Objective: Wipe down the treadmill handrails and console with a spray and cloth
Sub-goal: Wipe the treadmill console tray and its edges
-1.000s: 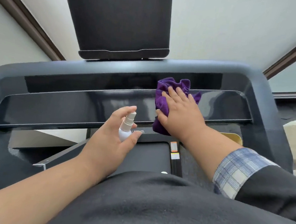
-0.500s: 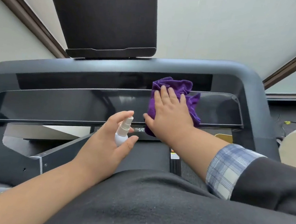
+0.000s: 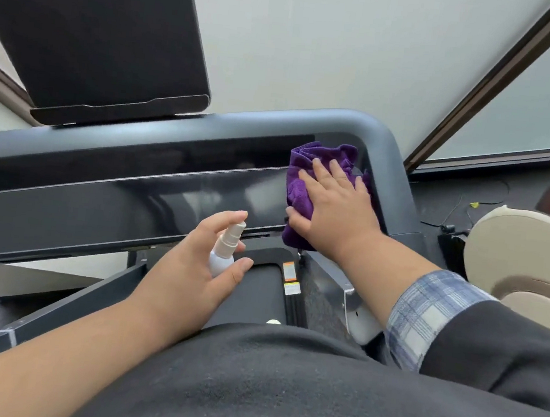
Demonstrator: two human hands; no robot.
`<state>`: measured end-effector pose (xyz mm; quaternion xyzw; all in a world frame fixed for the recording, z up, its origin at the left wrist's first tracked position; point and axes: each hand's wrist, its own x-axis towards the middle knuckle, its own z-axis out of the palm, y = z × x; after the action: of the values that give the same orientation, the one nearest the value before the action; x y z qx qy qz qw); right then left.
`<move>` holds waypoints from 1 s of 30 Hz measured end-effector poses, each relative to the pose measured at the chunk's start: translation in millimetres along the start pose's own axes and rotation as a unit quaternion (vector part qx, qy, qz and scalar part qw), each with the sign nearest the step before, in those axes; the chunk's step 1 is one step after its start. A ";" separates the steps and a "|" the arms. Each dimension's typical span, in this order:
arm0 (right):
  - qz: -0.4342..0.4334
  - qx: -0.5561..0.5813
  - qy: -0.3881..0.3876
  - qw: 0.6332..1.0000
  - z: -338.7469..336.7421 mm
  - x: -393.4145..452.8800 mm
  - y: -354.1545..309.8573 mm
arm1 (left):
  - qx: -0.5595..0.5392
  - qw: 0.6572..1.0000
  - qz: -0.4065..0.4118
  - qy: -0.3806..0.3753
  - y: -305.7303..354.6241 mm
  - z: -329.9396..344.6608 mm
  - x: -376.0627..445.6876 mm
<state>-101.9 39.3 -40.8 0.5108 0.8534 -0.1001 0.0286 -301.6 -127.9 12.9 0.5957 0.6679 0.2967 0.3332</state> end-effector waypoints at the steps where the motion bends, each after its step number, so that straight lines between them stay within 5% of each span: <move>1: 0.004 0.000 0.001 1.000 -0.9 -1.2 4.5 | 0.001 1.000 0.001 -0.003 2.1 3.2 1.6; 8: -0.015 -0.001 0.007 1.000 1.8 1.7 0.9 | 0.013 1.000 0.004 0.003 10.8 5.4 5.4; 16: -0.147 -0.013 -0.009 0.989 5.1 11.4 -20.0 | 0.025 1.000 -0.012 -0.002 19.6 8.5 10.6; 30: -0.117 0.004 -0.013 0.993 -4.8 11.7 14.9 | 0.024 1.000 -0.014 0.001 18.1 5.3 14.0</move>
<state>-94.2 57.2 -39.9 0.4058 0.9066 -0.1133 0.0259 -287.5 -111.9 22.8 0.5939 0.6836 0.2763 0.3219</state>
